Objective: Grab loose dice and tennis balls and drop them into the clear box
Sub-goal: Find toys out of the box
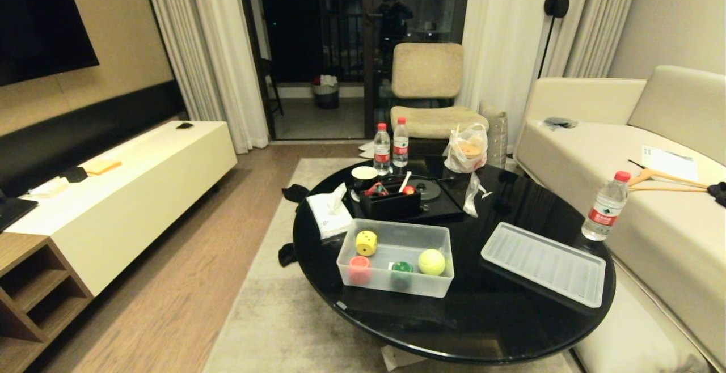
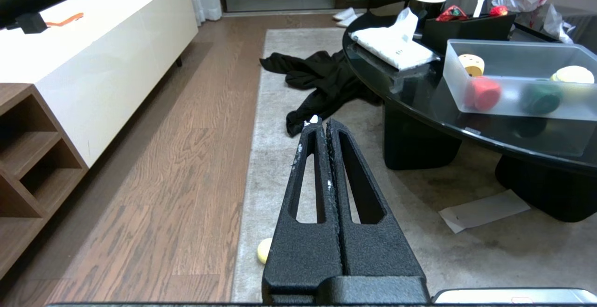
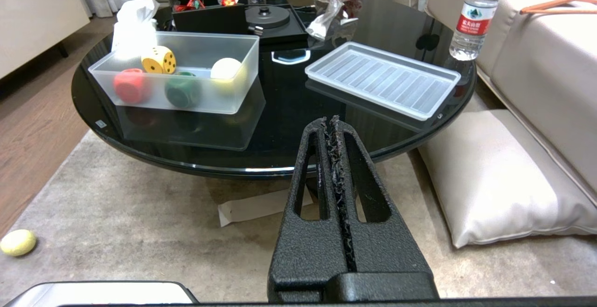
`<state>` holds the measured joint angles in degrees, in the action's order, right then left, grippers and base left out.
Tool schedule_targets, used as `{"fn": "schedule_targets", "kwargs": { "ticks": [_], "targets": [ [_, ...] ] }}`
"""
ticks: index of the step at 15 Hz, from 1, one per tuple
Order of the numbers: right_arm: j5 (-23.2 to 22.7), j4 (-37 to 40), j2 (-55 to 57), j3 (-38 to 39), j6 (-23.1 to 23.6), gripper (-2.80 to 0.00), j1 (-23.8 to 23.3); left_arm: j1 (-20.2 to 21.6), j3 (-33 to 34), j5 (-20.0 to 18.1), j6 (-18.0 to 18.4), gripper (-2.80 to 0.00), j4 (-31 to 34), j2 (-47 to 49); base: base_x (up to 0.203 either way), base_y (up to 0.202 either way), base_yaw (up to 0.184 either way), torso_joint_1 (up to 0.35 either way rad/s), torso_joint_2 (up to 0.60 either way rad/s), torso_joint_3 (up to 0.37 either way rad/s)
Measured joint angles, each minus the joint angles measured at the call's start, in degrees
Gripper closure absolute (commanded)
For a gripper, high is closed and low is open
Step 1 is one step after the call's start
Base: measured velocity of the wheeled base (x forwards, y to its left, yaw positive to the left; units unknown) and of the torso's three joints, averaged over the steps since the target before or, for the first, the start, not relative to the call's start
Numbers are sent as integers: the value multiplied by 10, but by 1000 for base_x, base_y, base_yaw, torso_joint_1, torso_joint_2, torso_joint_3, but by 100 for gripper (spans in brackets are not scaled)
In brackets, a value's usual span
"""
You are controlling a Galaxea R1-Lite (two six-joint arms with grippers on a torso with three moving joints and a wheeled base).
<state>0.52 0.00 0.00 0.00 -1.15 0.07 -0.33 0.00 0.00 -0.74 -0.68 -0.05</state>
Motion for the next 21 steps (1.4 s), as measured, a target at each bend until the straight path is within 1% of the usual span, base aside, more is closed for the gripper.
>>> {"fn": "schedule_targets", "kwargs": {
  "ticks": [21],
  "targets": [
    [0,0,0,0,0,0,0,0,0,0,0,0,-1,0,0,0,0,0,0,0]
  ]
}}
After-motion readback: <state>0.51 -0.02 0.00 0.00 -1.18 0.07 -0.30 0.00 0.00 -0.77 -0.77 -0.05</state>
